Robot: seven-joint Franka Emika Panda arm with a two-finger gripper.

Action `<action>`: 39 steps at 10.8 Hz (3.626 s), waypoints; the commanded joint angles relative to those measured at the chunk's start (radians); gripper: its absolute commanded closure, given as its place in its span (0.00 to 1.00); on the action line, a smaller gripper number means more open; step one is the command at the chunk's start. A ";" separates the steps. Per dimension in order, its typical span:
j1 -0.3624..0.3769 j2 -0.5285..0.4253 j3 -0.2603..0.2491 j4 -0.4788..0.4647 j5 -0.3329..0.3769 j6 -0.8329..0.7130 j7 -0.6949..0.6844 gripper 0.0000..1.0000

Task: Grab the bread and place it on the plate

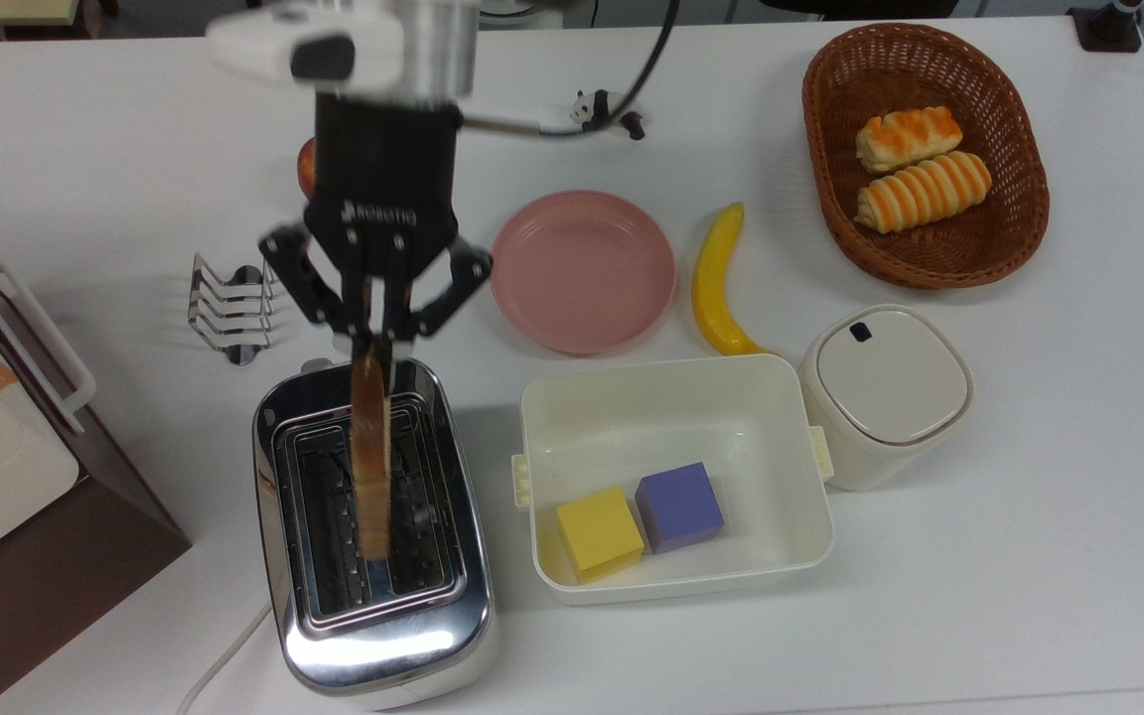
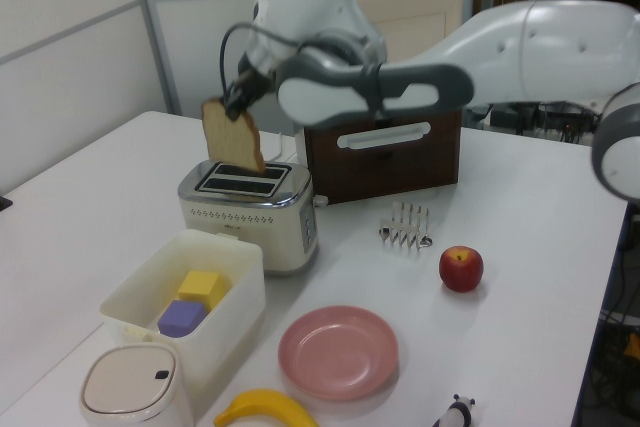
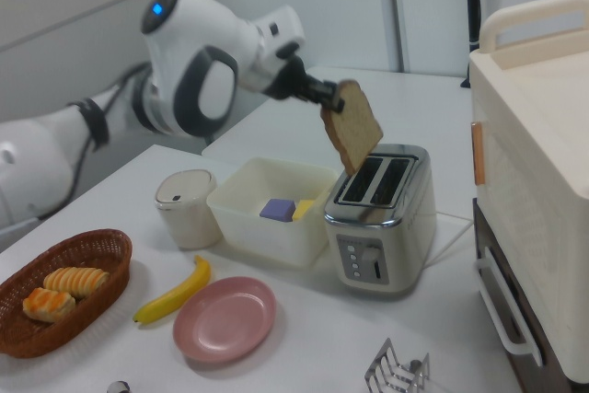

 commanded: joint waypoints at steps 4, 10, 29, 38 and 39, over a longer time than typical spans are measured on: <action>-0.002 -0.260 0.001 -0.142 0.185 -0.351 -0.025 1.00; 0.004 -0.341 0.001 -0.402 0.415 -0.567 -0.144 1.00; 0.082 -0.126 -0.028 -0.411 0.673 -0.631 -0.116 0.20; 0.110 -0.177 -0.015 -0.399 0.458 -0.633 -0.112 0.00; 0.104 -0.201 -0.003 -0.394 0.358 -0.627 -0.106 0.00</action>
